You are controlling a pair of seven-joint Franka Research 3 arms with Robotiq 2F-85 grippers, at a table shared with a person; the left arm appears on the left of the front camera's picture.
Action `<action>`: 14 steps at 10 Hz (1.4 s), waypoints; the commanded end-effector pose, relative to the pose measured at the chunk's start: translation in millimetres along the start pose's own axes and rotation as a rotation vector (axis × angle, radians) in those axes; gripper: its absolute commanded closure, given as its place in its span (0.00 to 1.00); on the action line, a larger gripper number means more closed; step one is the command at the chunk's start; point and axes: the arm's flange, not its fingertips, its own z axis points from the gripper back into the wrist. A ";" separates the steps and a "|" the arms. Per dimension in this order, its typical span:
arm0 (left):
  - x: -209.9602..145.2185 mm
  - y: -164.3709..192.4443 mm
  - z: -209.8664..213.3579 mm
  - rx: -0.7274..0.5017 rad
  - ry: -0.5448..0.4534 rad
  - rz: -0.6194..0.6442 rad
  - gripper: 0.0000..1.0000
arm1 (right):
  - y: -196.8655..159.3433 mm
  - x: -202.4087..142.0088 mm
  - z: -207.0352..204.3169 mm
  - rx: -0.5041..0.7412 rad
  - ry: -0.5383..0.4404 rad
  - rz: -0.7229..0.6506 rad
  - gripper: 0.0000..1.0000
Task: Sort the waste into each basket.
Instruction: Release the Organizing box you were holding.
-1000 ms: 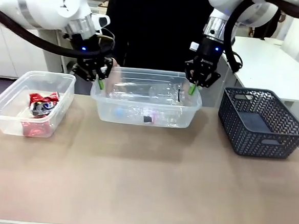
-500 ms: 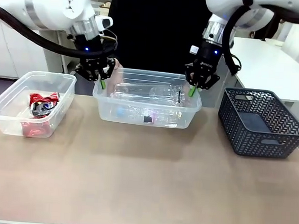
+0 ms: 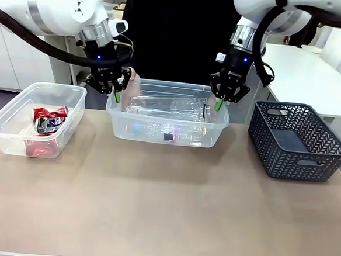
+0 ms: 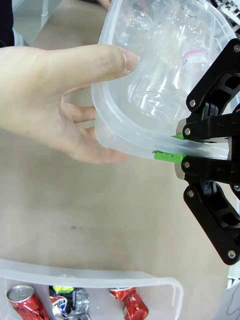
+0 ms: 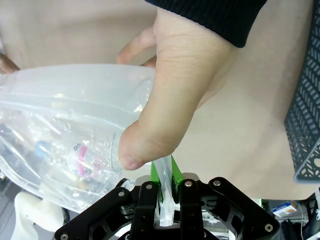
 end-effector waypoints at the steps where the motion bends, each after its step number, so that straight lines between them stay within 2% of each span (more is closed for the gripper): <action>1: -3.5 3.5 -0.1 0.003 0.000 0.005 0.95 | 1.5 -5.6 3.6 0.016 -0.007 0.002 0.94; 3: -3.5 3.5 -0.1 0.003 0.000 0.005 0.95 | 1.5 -5.6 3.6 0.016 -0.007 0.002 0.94; 4: 0.0 0.1 0.0 0.000 0.000 0.000 0.83 | 0.1 -0.1 0.0 0.000 0.000 0.000 0.94; 5: -2.6 -2.0 5.7 -0.018 0.008 -0.023 0.37 | -6.2 -11.2 7.7 0.049 -0.120 0.012 0.40; 6: -7.7 -3.0 13.9 -0.024 -0.023 -0.017 0.25 | -7.4 -17.5 10.6 0.065 -0.205 0.028 0.40; 7: -14.1 -0.5 20.5 -0.021 -0.052 -0.012 0.00 | -9.2 -24.5 12.7 0.098 -0.287 0.044 0.00; 8: -19.5 2.6 25.6 -0.028 -0.067 -0.006 0.00 | -11.2 -29.1 13.7 0.103 -0.330 0.059 0.36; 9: -25.7 4.1 32.3 -0.030 -0.092 -0.009 0.00 | -13.4 -33.3 16.7 0.108 -0.362 0.062 0.00; 13: -53.1 8.9 57.5 -0.008 -0.267 -0.107 0.00 | -19.2 -45.3 20.7 0.109 -0.440 0.056 0.00; 14: -48.4 11.9 53.9 -0.021 -0.252 -0.101 0.00 | -18.7 -49.2 20.9 0.111 -0.447 0.065 0.00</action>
